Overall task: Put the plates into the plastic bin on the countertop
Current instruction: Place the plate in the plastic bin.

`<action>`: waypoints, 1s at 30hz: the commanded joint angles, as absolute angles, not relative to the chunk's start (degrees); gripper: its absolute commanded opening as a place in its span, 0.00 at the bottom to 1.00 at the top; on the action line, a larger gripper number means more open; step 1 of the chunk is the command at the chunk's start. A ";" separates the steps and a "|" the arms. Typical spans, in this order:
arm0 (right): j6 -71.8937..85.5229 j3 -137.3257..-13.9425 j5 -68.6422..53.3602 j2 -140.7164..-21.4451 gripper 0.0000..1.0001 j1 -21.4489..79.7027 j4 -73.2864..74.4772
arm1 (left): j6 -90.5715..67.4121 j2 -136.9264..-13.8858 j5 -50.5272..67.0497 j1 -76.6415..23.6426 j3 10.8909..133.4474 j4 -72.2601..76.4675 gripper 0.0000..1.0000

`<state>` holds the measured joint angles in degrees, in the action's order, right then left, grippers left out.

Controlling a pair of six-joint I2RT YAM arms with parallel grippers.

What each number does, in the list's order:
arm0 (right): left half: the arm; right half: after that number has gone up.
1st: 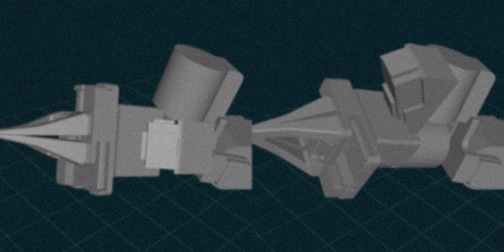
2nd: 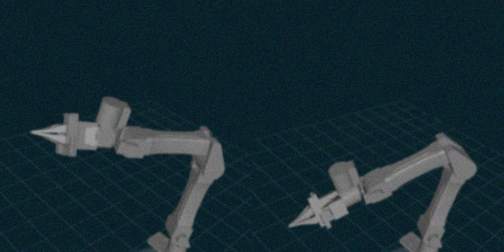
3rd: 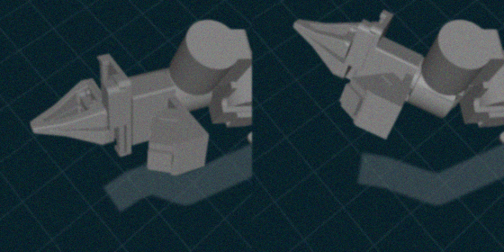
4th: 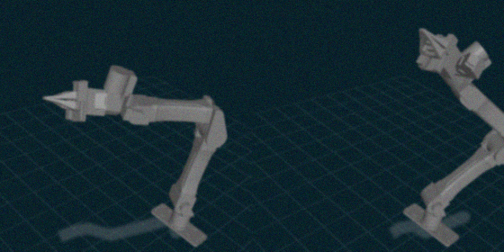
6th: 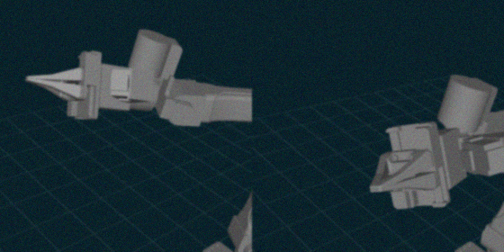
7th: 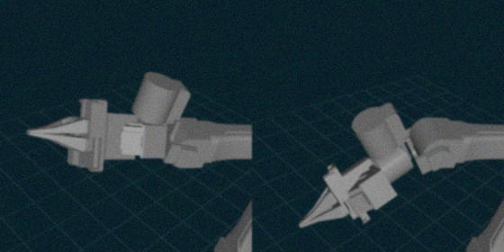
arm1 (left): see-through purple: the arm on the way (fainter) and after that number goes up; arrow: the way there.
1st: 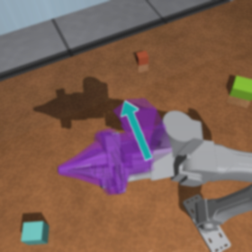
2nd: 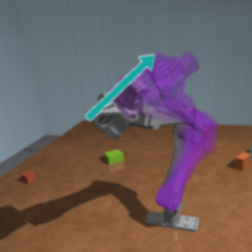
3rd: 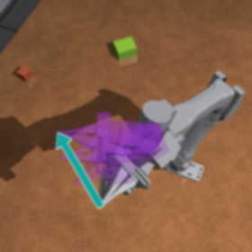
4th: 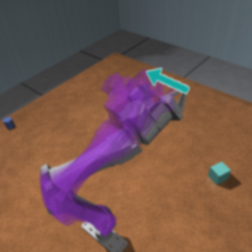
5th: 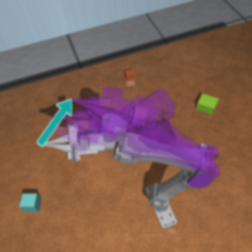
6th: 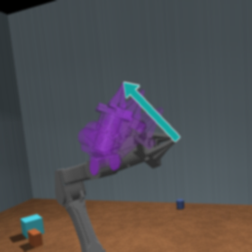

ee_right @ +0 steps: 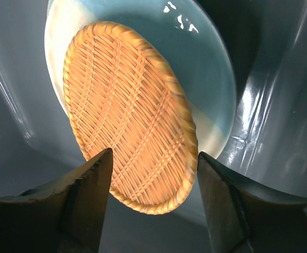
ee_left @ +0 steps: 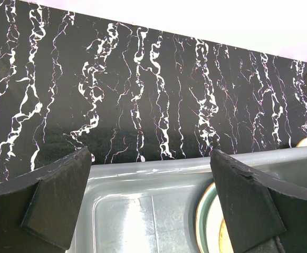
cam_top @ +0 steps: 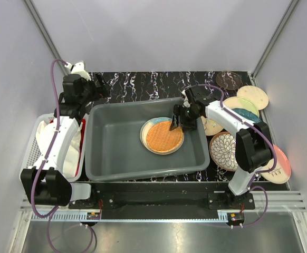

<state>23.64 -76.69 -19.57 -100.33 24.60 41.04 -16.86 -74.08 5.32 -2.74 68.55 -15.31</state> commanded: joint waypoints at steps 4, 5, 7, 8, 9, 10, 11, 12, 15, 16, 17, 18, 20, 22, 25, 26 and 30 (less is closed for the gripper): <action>23.38 -76.03 -14.68 -95.19 0.76 23.03 45.70 | -16.00 -74.53 4.48 -2.72 71.28 -12.39 0.99; 23.29 -76.20 -14.59 -94.75 0.76 22.94 46.14 | -16.00 -74.44 4.48 -2.72 71.19 -12.48 0.99; 22.77 -76.73 -14.59 -93.69 0.77 22.94 47.28 | -16.08 -74.36 4.57 -2.72 70.84 -12.48 0.99; 22.59 -76.90 -14.59 -93.26 0.77 22.94 47.63 | -16.08 -74.27 4.57 -2.72 70.75 -12.39 0.99; 22.50 -77.17 -14.42 -92.56 0.77 22.85 47.98 | -16.26 -74.27 4.57 -2.72 70.49 -12.31 0.99; 22.33 -77.34 -14.41 -92.11 0.77 22.94 47.99 | -16.35 -74.27 4.66 -2.72 70.23 -12.13 0.99; 22.24 -77.43 -14.15 -91.76 0.77 22.94 48.08 | -16.43 -74.09 4.75 -2.72 70.05 -12.04 0.99; 22.15 -77.87 -13.63 -91.32 0.77 22.94 48.16 | -16.61 -74.00 4.83 -2.72 69.87 -11.95 0.99; 21.97 -80.06 -12.75 -90.97 0.78 22.94 48.95 | -16.70 -73.83 4.83 -2.72 69.43 -11.78 0.99; 21.80 -80.76 -12.57 -90.79 0.78 22.77 49.22 | -16.61 -73.65 4.75 -2.72 69.26 -11.78 0.99; 21.71 -82.42 -12.31 -90.62 0.79 22.15 49.65 | -16.61 -73.57 4.66 -2.72 69.17 -11.78 0.99; 21.71 -83.14 -12.22 -90.53 0.80 21.80 49.66 | -16.52 -73.65 4.75 -2.72 69.08 -11.86 0.99; 22.06 -85.50 -12.74 -89.65 0.81 18.74 49.92 | -16.44 -73.39 4.66 -2.72 69.08 -11.95 0.99; 22.76 -86.65 -13.62 -89.12 0.82 14.61 50.01 | -16.44 -73.30 4.57 -2.72 69.08 -11.95 0.99; 26.36 -85.79 -14.68 -87.11 0.82 4.68 48.52 | -16.26 -73.30 4.13 -2.72 69.17 -11.95 0.99; 28.37 -83.95 -13.55 -85.53 0.82 2.31 47.12 | -16.17 -73.39 4.04 -2.72 69.08 -11.95 0.99; 37.24 -75.35 -12.57 -81.22 0.82 -7.37 42.99 | -15.82 -73.30 3.43 -2.72 69.00 -12.04 0.99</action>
